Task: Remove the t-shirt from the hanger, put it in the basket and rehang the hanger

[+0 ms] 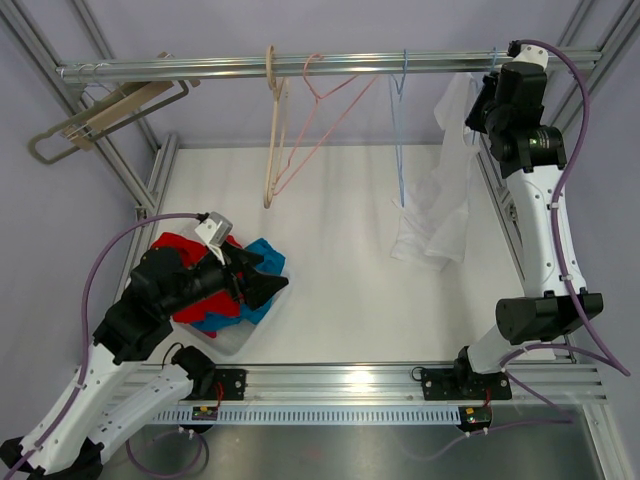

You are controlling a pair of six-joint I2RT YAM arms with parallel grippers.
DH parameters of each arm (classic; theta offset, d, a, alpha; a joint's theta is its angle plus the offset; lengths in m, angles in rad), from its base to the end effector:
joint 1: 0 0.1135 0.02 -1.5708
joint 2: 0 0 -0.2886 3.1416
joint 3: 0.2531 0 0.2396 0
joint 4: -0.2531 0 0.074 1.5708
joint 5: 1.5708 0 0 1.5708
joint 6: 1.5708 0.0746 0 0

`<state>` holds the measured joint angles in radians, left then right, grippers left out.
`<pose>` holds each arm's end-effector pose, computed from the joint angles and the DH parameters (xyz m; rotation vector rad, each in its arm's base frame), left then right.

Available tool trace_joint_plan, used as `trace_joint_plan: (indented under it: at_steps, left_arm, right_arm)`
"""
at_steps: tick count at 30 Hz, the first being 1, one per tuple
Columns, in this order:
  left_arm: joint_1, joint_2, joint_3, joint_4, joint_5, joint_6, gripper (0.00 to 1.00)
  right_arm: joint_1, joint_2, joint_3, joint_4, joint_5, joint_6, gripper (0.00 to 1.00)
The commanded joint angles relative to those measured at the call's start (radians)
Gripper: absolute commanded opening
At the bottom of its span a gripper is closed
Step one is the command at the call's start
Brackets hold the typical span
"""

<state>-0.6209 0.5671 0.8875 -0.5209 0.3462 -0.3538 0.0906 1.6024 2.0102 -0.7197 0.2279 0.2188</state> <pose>0.0822 -0.0899 0.3698 0.5095 1.8023 -0.9960 0.3579 0.0156 0.5040 0.2750 1.8541 -0.0016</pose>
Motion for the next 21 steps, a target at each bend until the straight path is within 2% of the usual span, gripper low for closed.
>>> trace_joint_plan:
  at_steps: [1,2,4,7,14,17,20,21]
  left_arm:
    - [0.001,0.013,0.007,0.042,0.051,0.021,0.99]
    - [0.001,0.014,0.008,0.044,0.051,0.019,0.99]
    - [0.001,0.014,0.011,0.044,0.05,0.018,0.99]
    - [0.001,0.016,0.011,0.056,0.056,0.007,0.99]
    - [0.001,0.046,0.028,0.108,0.12,-0.028,0.99]
    - [-0.002,0.062,0.031,0.134,0.14,-0.045,0.99]
    - [-0.023,0.083,0.041,0.154,0.143,-0.057,0.99]
    - [-0.046,0.089,0.045,0.153,0.139,-0.057,0.99]
  right_arm:
    - [-0.006,-0.01,0.044,-0.012,0.021,-0.035,0.12]
    - [-0.006,-0.01,0.045,-0.011,0.021,-0.038,0.12]
    - [-0.006,-0.003,0.059,-0.012,0.021,-0.039,0.0]
    - [-0.006,-0.022,0.056,0.031,0.018,-0.041,0.0]
    - [-0.006,-0.154,0.003,0.268,-0.038,-0.047,0.0]
    - [-0.006,-0.209,-0.069,0.292,-0.053,-0.035,0.0]
    - [-0.006,-0.274,-0.204,0.321,-0.039,0.0,0.0]
    - [-0.006,-0.292,-0.296,0.336,-0.053,0.011,0.0]
